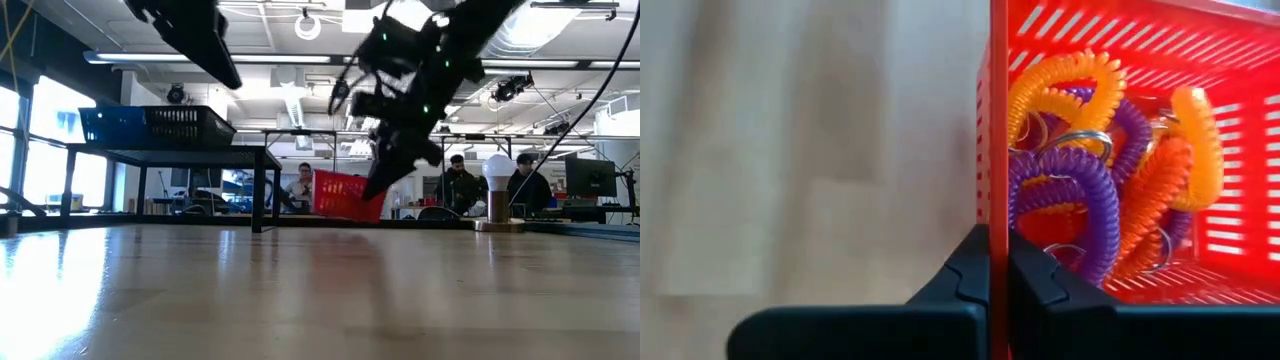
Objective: Pick & Place Office Desk Supplies
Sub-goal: Put the red bin containing the spring keychains on the shelf
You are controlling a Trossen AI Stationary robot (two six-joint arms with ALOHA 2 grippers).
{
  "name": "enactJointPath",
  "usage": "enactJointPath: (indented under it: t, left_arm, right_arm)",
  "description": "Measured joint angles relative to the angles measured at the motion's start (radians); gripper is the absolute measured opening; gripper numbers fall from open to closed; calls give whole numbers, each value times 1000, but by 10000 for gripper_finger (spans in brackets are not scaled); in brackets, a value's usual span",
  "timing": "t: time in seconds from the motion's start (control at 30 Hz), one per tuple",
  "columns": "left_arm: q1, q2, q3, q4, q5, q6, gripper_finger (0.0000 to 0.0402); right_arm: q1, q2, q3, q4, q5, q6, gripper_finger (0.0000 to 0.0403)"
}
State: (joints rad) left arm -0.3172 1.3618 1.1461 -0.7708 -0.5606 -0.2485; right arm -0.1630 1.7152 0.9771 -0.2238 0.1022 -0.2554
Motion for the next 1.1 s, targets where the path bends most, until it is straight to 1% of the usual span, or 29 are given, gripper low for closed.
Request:
enactJointPath:
  t: [0.1, 0.2, 0.3, 0.4, 0.47, 0.53, 0.57, 0.67, 0.7, 0.87, 0.97, 1.1]
  left_arm:
    - [12, 43, 0, 82, 2, 97, 106]
    - [22, 95, 0, 209, 4, 236, 106]
    - [24, 142, 0, 331, 18, 362, 106]
    - [24, 170, 0, 412, 26, 434, 106]
    - [24, 174, 0, 438, 27, 443, 106]
    - [24, 173, 0, 448, 25, 443, 106]
    - [23, 173, 1, 448, 12, 441, 106]
    - [23, 173, 1, 444, -70, 438, 106]
    - [24, 173, 1, 439, -76, 441, 106]
    - [48, 198, 1, 431, -55, 401, 106]
    - [56, 219, 1, 432, -23, 373, 106]
    - [52, 240, 1, 435, -11, 389, 106]
  right_arm:
    - [67, 0, 58, -52, 22, 0, 3]
    - [120, 0, 103, -61, 23, 11, 2]
    - [152, -1, 137, -72, 31, 66, 2]
    - [175, -2, 163, -103, 75, 100, 2]
    - [188, -2, 175, -134, 104, 111, 2]
    - [196, -2, 177, -143, 108, 131, 2]
    - [200, -2, 177, -143, 108, 145, 2]
    - [214, -2, 177, -147, 109, 171, 2]
    - [218, -2, 177, -148, 109, 175, 2]
    - [248, -2, 177, -125, 109, 184, 2]
    - [268, -2, 178, -96, 124, 185, 2]
    - [289, -2, 178, -94, 143, 188, 2]
